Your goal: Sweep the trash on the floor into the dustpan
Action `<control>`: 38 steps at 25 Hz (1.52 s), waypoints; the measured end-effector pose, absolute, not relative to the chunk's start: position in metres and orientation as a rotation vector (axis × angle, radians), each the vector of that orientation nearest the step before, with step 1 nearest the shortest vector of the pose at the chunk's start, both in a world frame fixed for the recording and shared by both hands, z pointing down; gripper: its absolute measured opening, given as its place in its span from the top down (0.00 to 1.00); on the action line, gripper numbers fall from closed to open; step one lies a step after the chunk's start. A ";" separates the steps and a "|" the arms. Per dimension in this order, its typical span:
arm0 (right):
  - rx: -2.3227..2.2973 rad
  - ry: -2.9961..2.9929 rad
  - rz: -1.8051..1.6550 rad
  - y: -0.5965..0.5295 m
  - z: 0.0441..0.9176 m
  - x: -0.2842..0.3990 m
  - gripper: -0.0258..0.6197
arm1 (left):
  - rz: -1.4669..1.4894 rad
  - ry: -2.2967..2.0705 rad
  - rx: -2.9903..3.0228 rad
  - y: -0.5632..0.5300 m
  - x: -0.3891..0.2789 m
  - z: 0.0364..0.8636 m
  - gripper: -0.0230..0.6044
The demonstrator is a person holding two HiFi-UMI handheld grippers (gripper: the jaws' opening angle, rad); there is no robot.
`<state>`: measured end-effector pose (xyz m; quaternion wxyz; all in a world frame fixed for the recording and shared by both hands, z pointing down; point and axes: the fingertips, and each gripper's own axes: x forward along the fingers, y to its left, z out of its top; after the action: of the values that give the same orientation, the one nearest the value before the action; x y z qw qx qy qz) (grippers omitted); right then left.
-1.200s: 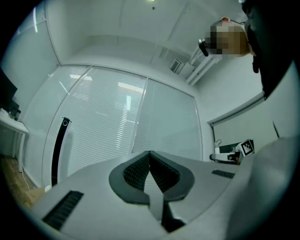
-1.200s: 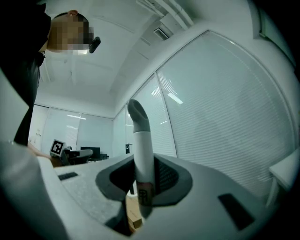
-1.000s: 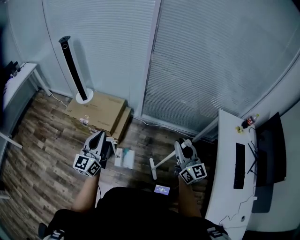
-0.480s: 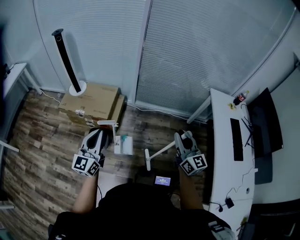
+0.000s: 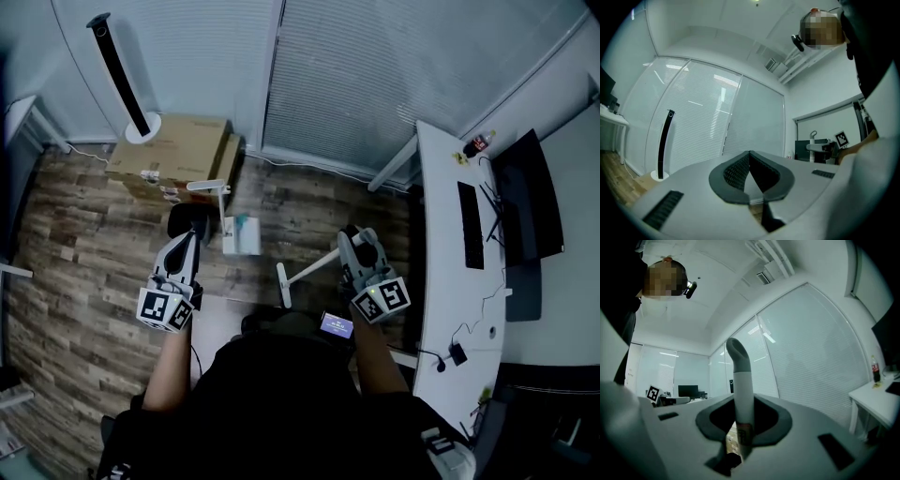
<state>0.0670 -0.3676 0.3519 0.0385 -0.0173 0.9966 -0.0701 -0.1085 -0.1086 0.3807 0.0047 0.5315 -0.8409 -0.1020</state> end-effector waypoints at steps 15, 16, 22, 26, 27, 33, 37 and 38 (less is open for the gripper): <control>0.041 3.106 -0.188 -0.382 0.392 0.138 0.84 | -0.212 -2.644 1.590 -0.144 -0.040 0.400 0.97; 0.033 3.110 -0.187 -0.387 0.396 0.144 0.84 | -0.210 -2.626 1.605 -0.151 -0.033 0.404 0.97; -0.030 3.140 -0.182 -0.411 0.412 0.171 0.84 | -0.159 -2.567 1.638 -0.177 -0.009 0.421 0.97; -0.086 3.137 -0.170 -0.426 0.417 0.185 0.84 | -0.174 -2.544 1.673 -0.190 0.001 0.421 0.97; -0.100 3.139 -0.167 -0.430 0.418 0.188 0.84 | -0.177 -2.541 1.677 -0.192 0.002 0.421 0.97; -0.160 3.149 -0.140 -0.443 0.427 0.205 0.84 | -0.145 -2.514 1.694 -0.204 0.012 0.425 0.97; -0.169 3.161 -0.154 -0.444 0.436 0.211 0.84 | -0.143 -2.477 1.719 -0.215 0.022 0.428 0.97; -0.168 3.162 -0.159 -0.444 0.437 0.212 0.84 | -0.136 -2.471 1.726 -0.217 0.024 0.431 0.97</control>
<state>0.2125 -0.4440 0.4372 -0.0145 -0.0531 0.9972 -0.0501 0.0241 -0.2166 0.4308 0.0622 0.5708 -0.8175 -0.0448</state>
